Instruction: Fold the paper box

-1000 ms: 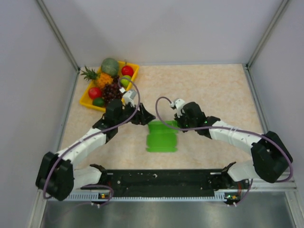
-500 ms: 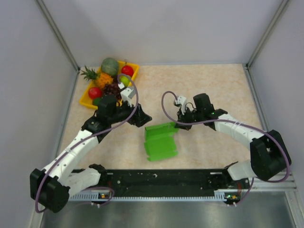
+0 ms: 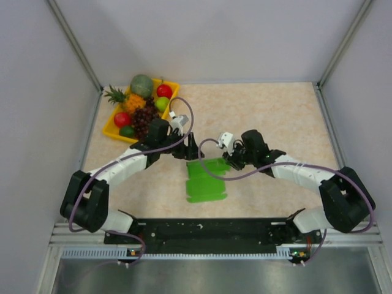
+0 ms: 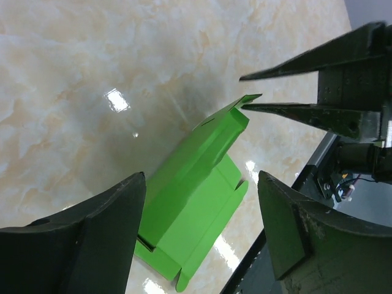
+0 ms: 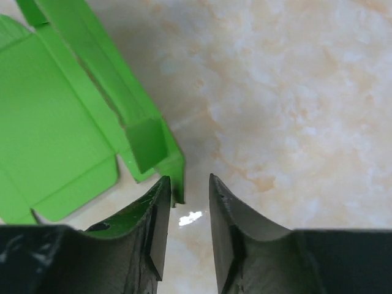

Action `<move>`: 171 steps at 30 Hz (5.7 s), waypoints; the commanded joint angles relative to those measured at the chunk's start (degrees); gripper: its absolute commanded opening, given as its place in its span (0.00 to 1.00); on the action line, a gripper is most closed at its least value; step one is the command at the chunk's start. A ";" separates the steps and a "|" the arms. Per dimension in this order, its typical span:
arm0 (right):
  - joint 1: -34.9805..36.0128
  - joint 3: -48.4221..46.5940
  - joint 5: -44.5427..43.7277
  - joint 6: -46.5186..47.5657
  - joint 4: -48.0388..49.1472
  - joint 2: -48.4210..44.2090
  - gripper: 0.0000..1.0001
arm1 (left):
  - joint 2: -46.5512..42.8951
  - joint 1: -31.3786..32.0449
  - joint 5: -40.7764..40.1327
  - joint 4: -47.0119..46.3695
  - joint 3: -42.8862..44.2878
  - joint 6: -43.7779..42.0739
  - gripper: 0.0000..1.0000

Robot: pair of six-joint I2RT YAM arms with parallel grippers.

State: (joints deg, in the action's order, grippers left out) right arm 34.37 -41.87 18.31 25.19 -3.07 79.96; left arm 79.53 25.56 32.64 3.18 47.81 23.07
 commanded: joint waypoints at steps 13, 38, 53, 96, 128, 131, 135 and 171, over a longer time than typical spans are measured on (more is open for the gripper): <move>-5.18 9.60 -0.05 -38.27 6.45 -16.15 0.64 | -4.29 5.99 -8.30 1.66 2.38 -10.16 0.79; -7.56 -2.68 9.55 -36.53 3.88 5.11 0.01 | -10.98 23.04 -38.18 -2.74 -3.16 -38.09 0.73; -14.86 -19.22 37.06 -25.98 -20.92 17.15 0.00 | 9.42 20.23 -22.71 26.53 25.49 -47.66 0.72; -11.43 -16.05 40.05 -21.76 -19.34 10.74 0.00 | -4.03 19.88 -29.13 2.97 4.04 -54.89 0.42; -13.11 8.03 4.46 -73.44 9.04 -18.00 0.65 | -7.10 33.68 -61.21 -15.49 -3.96 -61.83 0.00; -10.56 7.68 0.96 -73.70 10.28 -17.47 0.56 | -6.58 33.85 -62.96 -15.57 -3.34 -61.22 0.00; -5.55 8.12 -5.81 -73.44 11.69 -16.51 0.51 | -6.66 33.94 -62.62 -15.40 -2.81 -60.25 0.00; 16.95 -11.74 -43.18 -66.23 -7.65 -3.42 0.00 | -6.93 33.94 -60.07 -15.48 -2.37 -55.78 0.00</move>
State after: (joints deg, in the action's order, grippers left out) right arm 47.62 -49.58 -16.75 -41.65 -10.39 74.50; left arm 73.12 58.85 -31.11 -8.88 44.36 -36.05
